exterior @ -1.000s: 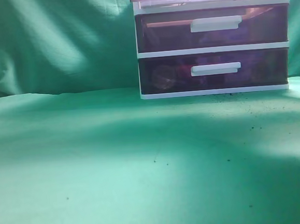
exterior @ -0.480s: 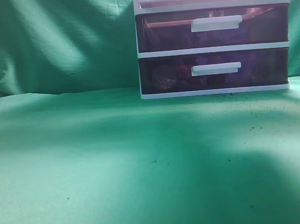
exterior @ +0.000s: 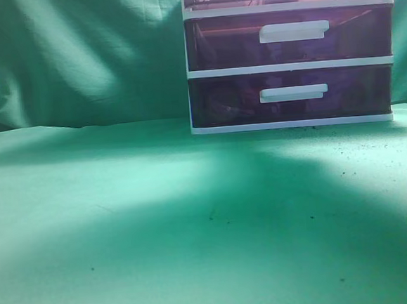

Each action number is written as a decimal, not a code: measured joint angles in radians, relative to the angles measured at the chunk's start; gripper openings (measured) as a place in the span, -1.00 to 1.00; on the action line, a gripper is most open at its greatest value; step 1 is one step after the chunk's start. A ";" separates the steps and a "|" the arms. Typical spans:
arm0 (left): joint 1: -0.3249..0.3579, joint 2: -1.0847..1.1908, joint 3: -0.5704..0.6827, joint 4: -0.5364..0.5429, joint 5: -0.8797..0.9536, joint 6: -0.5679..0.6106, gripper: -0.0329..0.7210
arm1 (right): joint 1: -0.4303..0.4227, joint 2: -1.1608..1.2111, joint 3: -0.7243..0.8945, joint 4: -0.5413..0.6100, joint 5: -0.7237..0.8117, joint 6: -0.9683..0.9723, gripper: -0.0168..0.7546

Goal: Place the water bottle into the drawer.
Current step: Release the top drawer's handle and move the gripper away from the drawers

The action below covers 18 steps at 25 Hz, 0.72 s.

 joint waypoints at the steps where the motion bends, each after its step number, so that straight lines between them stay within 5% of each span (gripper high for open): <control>1: 0.000 -0.009 0.025 0.000 0.000 -0.002 -0.91 | 0.000 0.017 -0.021 -0.004 0.002 0.000 -0.69; 12: 0.000 -0.023 0.058 0.000 0.006 -0.002 -0.91 | -0.002 0.060 -0.080 -0.017 -0.003 0.064 -0.69; 18: 0.000 -0.023 0.058 0.000 0.046 -0.002 -0.91 | -0.004 0.052 -0.078 -0.013 -0.044 0.159 0.26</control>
